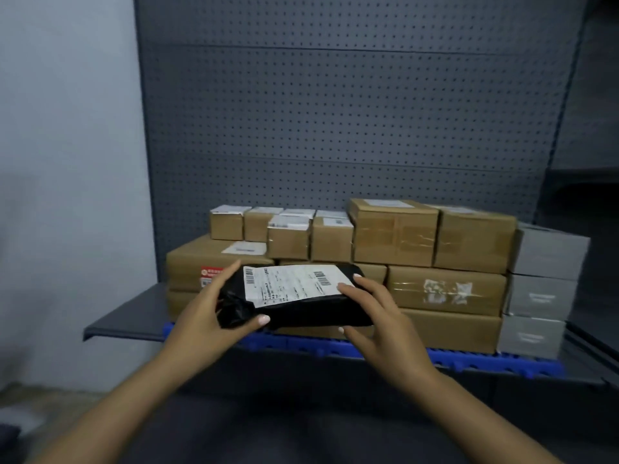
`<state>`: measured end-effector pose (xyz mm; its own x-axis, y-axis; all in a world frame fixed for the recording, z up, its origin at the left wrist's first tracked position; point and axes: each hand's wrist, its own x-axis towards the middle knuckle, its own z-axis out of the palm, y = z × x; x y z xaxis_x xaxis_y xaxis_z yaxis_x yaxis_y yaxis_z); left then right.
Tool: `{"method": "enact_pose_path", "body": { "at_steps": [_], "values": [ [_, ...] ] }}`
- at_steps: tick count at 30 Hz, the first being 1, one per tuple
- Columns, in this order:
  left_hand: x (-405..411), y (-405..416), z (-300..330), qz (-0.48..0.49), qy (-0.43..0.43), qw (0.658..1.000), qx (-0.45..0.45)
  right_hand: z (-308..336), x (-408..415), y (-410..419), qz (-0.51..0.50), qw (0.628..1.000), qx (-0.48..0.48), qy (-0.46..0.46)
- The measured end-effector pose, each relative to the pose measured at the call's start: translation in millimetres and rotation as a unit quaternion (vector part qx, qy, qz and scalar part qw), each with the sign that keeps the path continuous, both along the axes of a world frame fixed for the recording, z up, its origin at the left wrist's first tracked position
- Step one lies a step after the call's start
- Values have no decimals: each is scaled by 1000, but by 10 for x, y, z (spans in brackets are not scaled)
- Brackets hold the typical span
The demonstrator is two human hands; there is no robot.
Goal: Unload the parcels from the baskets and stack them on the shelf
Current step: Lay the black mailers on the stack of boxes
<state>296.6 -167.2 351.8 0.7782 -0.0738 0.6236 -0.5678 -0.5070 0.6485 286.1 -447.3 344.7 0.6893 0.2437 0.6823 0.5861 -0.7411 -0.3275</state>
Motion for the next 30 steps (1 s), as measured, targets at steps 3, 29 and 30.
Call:
{"method": "enact_pose_path", "body": {
  "at_steps": [3, 29, 30],
  "values": [
    [47, 352, 58, 16, 9, 1000, -9, 124, 157, 339, 24, 999, -21, -2],
    [1615, 1446, 316, 252, -25, 947, 196, 691, 1993, 1539, -153, 936, -310, -68],
    [1631, 1393, 305, 269, -46, 936, 222, 716, 2035, 1476, -159, 939, -301, -53]
  ]
}}
